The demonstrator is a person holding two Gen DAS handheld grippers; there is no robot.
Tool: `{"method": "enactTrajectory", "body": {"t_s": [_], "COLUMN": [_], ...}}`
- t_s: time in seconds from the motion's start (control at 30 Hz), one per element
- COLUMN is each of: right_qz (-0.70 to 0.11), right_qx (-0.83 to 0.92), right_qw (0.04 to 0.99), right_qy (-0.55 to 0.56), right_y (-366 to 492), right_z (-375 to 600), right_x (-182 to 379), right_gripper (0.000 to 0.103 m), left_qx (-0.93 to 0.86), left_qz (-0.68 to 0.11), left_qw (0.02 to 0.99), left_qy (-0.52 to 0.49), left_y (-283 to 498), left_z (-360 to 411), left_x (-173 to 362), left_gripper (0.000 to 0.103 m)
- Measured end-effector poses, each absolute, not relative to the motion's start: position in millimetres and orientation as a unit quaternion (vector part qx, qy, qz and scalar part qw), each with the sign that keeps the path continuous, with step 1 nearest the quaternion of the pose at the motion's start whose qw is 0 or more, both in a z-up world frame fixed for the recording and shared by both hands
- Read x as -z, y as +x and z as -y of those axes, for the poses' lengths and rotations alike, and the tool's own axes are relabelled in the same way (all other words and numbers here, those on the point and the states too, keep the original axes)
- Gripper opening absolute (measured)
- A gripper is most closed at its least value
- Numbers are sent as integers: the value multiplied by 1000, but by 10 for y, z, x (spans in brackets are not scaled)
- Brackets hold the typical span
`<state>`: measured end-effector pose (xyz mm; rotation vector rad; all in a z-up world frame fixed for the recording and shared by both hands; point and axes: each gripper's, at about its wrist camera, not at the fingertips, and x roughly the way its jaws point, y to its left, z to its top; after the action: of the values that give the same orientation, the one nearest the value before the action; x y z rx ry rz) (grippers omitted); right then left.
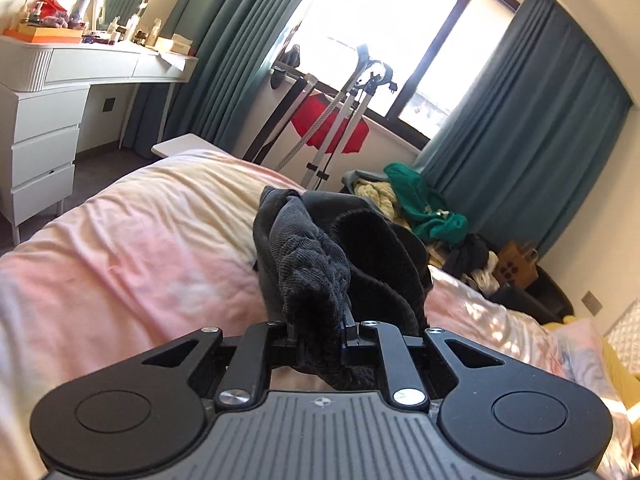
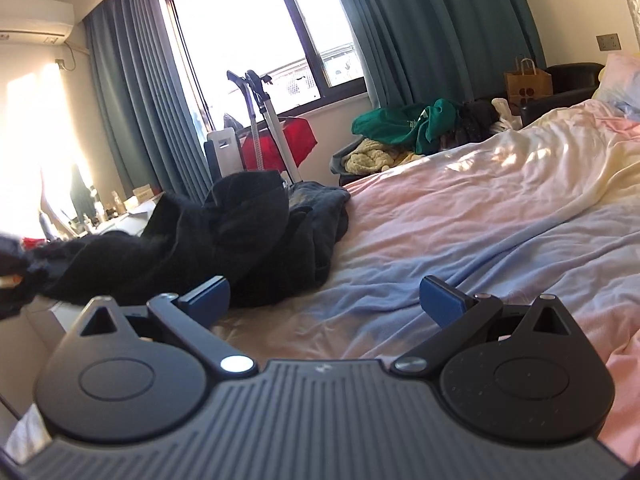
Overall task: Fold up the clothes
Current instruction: 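Grasp the knit ankle cuff of the black trousers with the left tool, then grasp the elastic ankle cuff with the right tool while the left tool holds its cuff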
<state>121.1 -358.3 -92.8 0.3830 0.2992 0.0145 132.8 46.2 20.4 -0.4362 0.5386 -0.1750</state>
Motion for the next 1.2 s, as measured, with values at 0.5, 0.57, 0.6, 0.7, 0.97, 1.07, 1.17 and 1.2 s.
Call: {"method": "enactTrajectory", "body": {"t_s": [0.5,0.57,0.6,0.7,0.97,1.07,1.17,1.2], "right_qz": [-180,-182,-182,-182,-213,-212,-206,-204], "right_qx": [-100,-103,-102,-99,-76,-63,-46,-38], "right_qw": [977,978,978,976,961,958,960,960], "right_qy": [51,15,-4,-62,-161,-182,-186,-187], "right_y": [1117,1231,1314,1564,2316,2469,2469,2450], "right_z": [2771,2619,2541,2306,1801,1671,1631,1637], "right_x": [821,790,769,707,822,902,914,906], "right_gripper": [103,101,98,98,75,64,42,23], "left_qx": [27,20,16,16,19,20,25,26], "left_qz": [-316,-319,-326,-329,-338,-337,-335,-334], "left_qw": [921,919,917,915,908,910,910,909], "left_qy": [-227,-229,-230,-234,-248,-242,-245,-246], "left_y": [836,875,916,1006,1191,1258,1298,1300], "left_z": [-968,-994,-1001,-1063,-1159,-1161,-1178,-1181], "left_x": [459,499,505,502,640,682,692,690], "left_gripper": [18,18,18,18,19,19,19,19]}}
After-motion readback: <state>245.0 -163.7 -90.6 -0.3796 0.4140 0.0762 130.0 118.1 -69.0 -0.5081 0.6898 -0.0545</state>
